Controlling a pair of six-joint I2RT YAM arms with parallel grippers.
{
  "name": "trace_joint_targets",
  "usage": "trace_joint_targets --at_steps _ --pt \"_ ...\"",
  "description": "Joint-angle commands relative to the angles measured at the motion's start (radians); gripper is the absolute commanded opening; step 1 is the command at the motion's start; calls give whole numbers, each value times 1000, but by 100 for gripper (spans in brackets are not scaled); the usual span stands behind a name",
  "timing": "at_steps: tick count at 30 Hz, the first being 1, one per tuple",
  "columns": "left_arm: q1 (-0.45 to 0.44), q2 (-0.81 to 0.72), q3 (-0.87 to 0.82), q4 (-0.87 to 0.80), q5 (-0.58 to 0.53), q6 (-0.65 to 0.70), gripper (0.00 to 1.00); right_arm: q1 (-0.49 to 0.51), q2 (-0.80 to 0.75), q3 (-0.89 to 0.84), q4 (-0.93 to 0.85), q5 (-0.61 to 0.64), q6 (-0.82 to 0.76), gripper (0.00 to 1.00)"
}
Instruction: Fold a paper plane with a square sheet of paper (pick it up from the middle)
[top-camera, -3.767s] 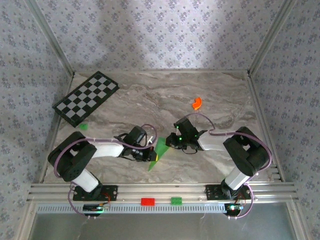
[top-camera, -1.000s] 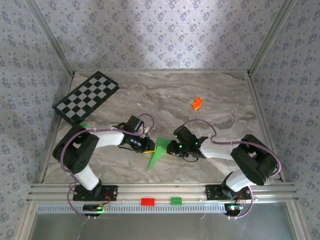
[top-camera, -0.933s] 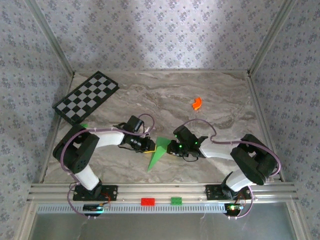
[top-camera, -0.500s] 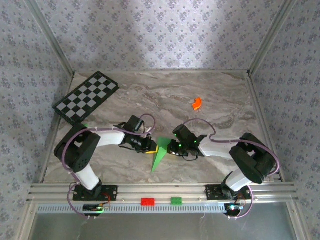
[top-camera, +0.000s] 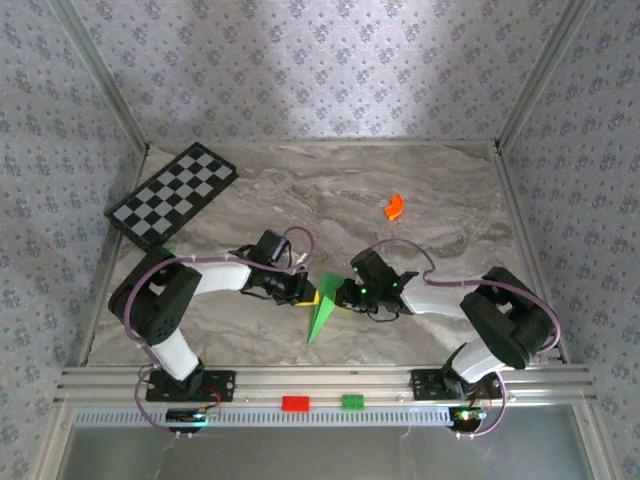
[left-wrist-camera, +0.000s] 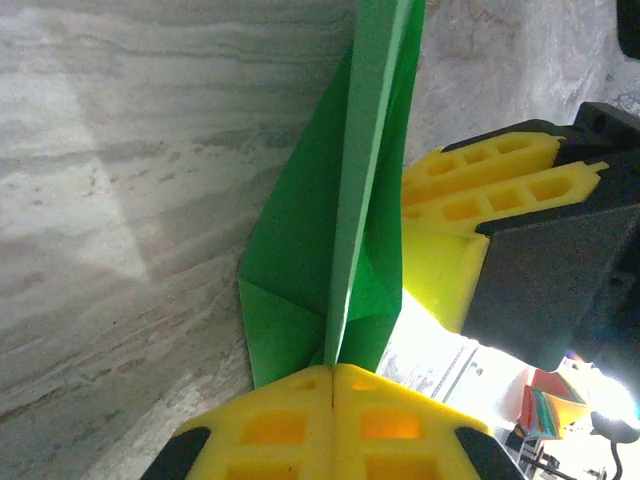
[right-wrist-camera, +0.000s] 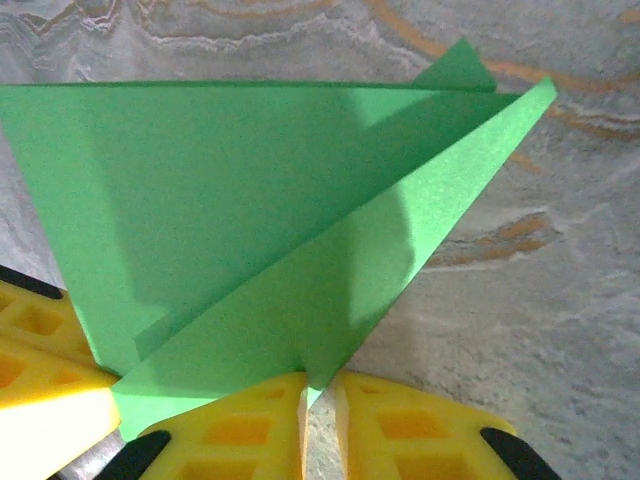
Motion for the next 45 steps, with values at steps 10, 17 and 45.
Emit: trace_joint_targets --at_steps 10,17,45 --pt "-67 -292 -25 -154 -480 -43 0 15 -128 -27 145 59 113 37" --pt "-87 -336 -15 -203 -546 -51 0 62 -82 60 165 84 130 49" --pt "-128 -287 9 -239 -559 -21 0 79 83 182 32 22 96 24"
